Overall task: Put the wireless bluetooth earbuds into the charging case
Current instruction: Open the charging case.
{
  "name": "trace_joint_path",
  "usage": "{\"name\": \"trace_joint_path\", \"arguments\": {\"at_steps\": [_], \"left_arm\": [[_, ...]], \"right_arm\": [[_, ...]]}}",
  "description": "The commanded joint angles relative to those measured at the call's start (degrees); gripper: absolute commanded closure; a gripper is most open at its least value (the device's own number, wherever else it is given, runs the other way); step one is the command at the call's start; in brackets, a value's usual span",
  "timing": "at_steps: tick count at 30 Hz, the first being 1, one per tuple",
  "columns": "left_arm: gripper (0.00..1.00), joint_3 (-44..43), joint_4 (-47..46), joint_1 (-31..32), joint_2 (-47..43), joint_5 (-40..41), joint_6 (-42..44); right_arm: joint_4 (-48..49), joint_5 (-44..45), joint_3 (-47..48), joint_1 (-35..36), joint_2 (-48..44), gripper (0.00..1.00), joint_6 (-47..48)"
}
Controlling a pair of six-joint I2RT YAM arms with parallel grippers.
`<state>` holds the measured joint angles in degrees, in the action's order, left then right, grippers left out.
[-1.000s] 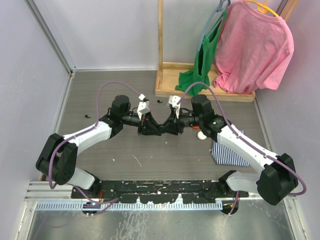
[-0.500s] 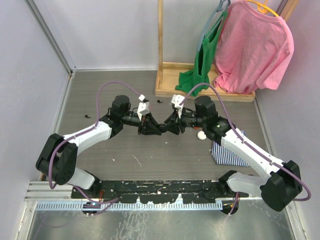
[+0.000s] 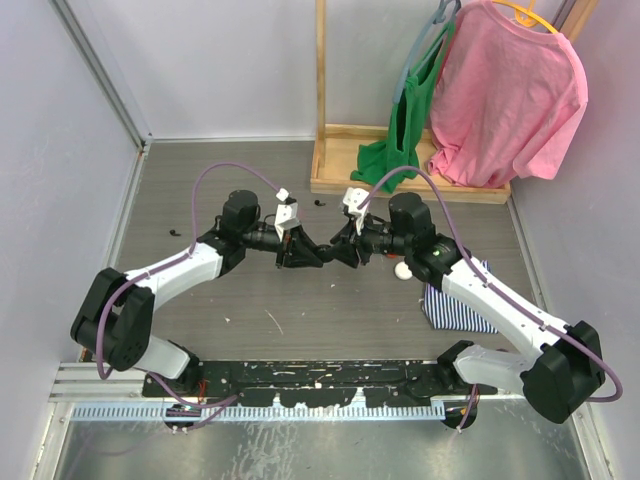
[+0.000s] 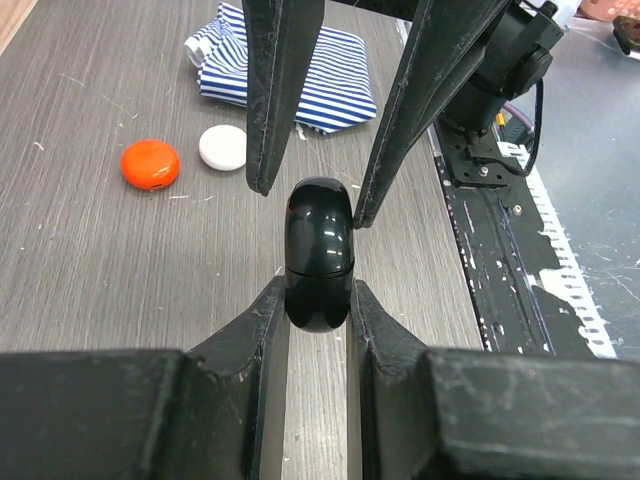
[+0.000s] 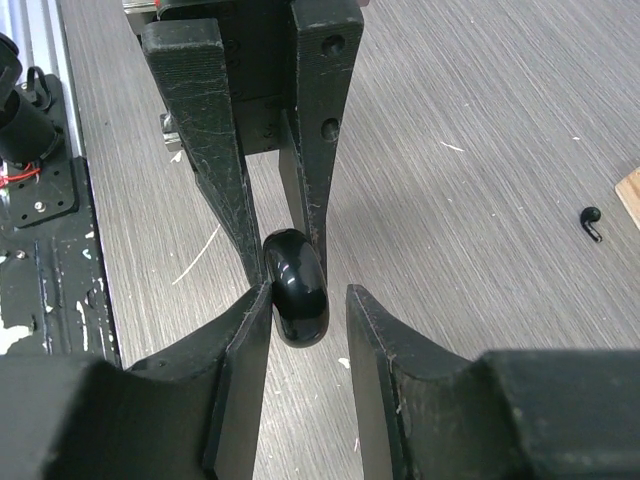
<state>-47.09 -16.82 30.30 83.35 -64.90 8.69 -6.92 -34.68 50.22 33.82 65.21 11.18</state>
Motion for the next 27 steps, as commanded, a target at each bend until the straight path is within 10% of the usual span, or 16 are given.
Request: {"name": "trace_joint_path", "arguments": {"at_steps": [1, 27], "left_arm": [[1.0, -0.18, -1.37, 0.11, -3.11, -2.94, 1.24], [1.0, -0.07, -1.74, 0.11, -2.78, -1.47, 0.93]], "right_arm": [[3.14, 5.45, 0.03, -0.27, -1.65, 0.59, -0.27], [3.83, 9.77, 0.05, -0.42, -3.13, 0.59, -2.13]]}}
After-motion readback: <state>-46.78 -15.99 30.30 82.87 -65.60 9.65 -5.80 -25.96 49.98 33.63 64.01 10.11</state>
